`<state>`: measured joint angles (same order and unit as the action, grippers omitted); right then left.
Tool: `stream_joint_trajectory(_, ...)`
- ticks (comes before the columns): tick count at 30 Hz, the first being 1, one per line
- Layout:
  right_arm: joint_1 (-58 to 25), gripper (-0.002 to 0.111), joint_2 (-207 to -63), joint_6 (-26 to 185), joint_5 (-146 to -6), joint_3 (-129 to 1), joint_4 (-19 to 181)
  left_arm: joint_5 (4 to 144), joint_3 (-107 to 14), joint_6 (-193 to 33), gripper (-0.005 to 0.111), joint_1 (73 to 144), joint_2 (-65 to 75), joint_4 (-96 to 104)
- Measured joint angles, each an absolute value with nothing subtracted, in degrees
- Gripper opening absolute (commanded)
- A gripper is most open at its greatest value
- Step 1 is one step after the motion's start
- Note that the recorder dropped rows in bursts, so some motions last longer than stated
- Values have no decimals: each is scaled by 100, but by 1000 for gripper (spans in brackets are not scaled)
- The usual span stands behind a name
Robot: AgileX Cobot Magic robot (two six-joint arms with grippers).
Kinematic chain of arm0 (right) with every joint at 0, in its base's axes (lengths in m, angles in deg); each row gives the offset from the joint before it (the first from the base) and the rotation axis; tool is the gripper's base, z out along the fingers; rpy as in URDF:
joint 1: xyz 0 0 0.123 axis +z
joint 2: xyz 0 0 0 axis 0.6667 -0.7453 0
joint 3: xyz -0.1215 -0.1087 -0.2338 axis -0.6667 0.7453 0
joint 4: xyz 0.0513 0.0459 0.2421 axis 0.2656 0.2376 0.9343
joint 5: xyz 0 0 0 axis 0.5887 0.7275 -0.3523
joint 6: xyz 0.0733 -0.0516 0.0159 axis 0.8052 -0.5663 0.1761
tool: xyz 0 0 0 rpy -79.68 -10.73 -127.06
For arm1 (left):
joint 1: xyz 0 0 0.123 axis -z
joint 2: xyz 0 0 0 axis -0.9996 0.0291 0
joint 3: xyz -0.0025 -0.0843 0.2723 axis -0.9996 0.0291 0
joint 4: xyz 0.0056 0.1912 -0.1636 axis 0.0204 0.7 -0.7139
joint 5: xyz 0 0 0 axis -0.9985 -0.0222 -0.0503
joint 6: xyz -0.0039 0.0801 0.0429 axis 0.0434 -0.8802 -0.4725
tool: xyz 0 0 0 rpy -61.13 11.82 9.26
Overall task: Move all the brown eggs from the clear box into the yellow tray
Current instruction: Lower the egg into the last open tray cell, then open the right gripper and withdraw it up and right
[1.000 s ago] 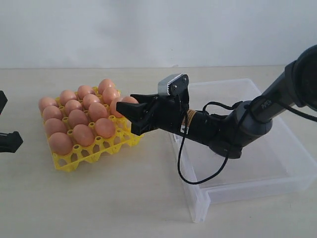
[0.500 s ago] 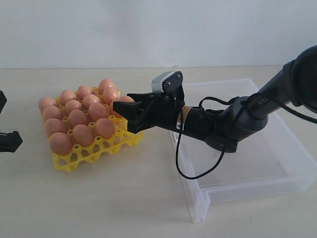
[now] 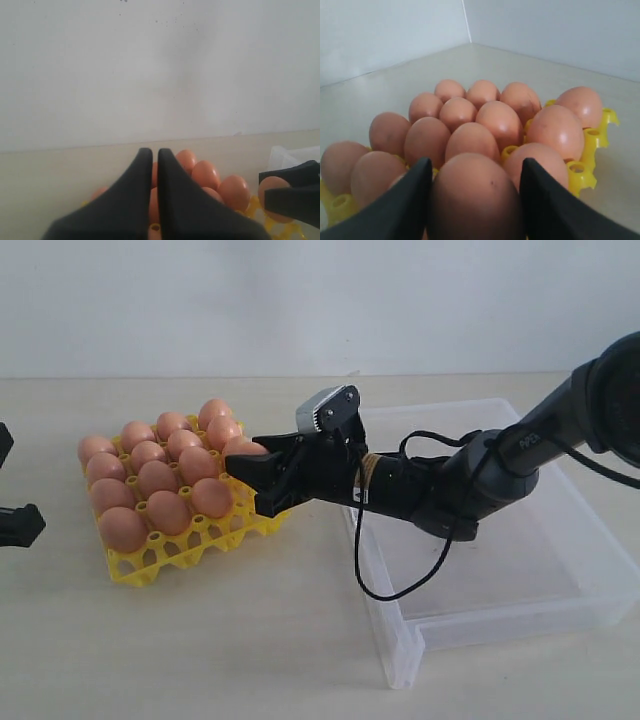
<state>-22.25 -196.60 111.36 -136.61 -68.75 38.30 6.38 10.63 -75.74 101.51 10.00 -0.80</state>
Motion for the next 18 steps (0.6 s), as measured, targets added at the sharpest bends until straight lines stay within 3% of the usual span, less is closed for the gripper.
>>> stream_joint_trajectory(18, -1957, 0, -19660, 11644, -12505, -7330, 3914, 638, 1063, -7595, 4, 10151, 1000, -205)
